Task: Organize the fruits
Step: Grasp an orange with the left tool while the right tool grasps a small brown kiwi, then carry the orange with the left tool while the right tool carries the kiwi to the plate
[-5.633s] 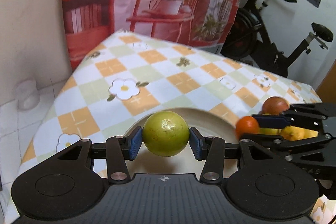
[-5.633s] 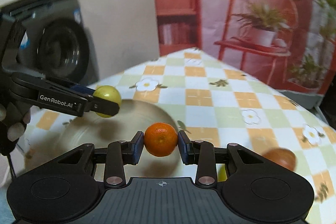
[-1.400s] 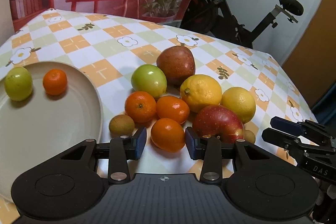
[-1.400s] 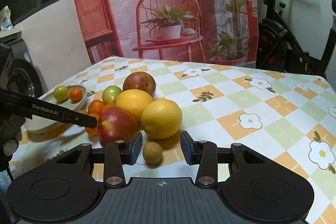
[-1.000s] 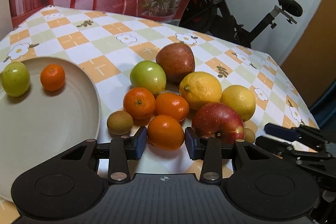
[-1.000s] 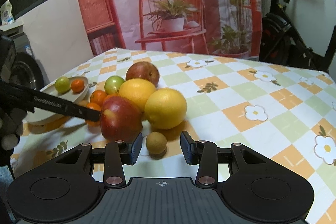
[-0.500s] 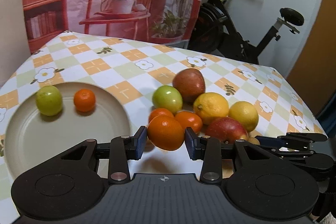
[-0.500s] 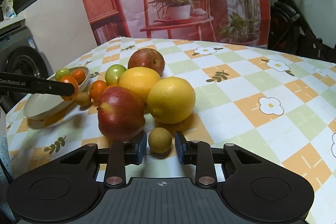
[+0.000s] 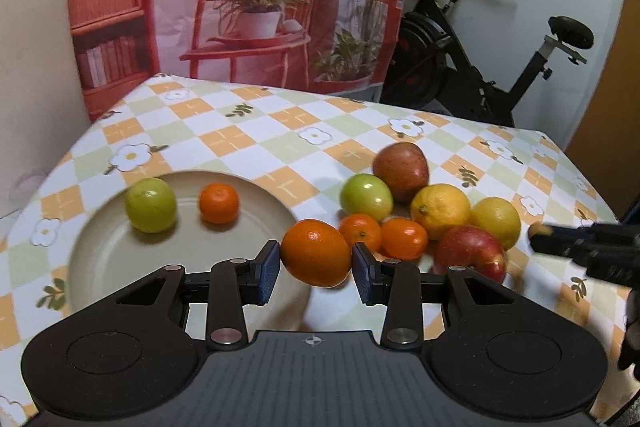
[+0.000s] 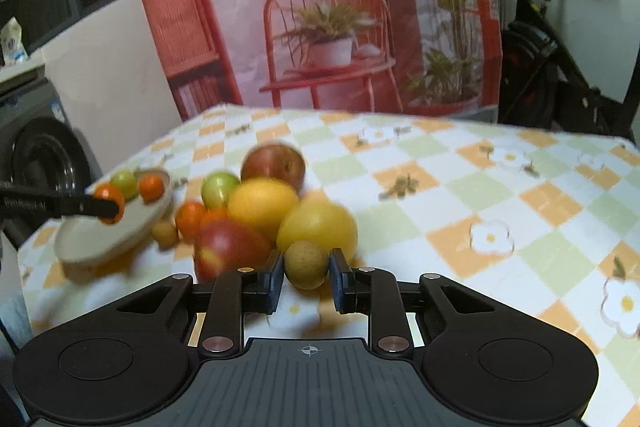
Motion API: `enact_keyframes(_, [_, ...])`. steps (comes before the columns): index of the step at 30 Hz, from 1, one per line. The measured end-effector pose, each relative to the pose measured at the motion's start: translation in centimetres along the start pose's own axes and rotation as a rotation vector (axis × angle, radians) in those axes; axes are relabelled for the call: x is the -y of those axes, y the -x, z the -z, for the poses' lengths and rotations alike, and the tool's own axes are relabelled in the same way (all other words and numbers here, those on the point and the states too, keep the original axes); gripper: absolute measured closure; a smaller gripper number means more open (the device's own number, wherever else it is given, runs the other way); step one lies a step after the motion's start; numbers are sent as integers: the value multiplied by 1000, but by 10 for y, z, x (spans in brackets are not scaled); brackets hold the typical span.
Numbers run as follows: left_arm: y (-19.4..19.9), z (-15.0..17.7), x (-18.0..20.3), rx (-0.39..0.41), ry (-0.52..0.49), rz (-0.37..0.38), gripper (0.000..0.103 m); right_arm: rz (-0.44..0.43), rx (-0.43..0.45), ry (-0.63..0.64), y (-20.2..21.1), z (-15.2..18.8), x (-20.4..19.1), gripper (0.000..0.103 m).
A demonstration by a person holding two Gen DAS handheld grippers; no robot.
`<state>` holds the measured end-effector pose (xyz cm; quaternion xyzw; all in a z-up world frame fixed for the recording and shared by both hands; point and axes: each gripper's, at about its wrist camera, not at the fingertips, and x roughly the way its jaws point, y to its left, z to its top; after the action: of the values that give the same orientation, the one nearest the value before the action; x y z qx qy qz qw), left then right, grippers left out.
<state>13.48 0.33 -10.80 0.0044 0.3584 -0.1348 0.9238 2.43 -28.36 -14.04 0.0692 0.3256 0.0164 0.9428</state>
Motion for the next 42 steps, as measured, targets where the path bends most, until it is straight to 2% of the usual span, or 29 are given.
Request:
enact_keyframes(8, [15, -19, -40, 44, 27, -56, 61, -95, 53, 125, -9, -61, -37, 81])
enact_keyframes(15, [19, -22, -104, 23, 112, -139, 62, -190, -12, 210, -71, -97, -95, 81])
enact_keyframes(19, [26, -16, -126, 10, 146, -150, 62, -234, -80, 276, -107, -98, -136, 81])
enact_keyframes(26, [18, -1, -123, -46, 107, -118, 61, -273, -191, 335, -153, -89, -176, 81])
enact_keyframes(31, [5, 0, -130, -61, 101, -95, 61, -256, -256, 359, -176, -86, -187, 81])
enact_keyframes(42, [-31, -9, -126, -93, 29, -104, 61, -207, -310, 386, -204, -79, -188, 81])
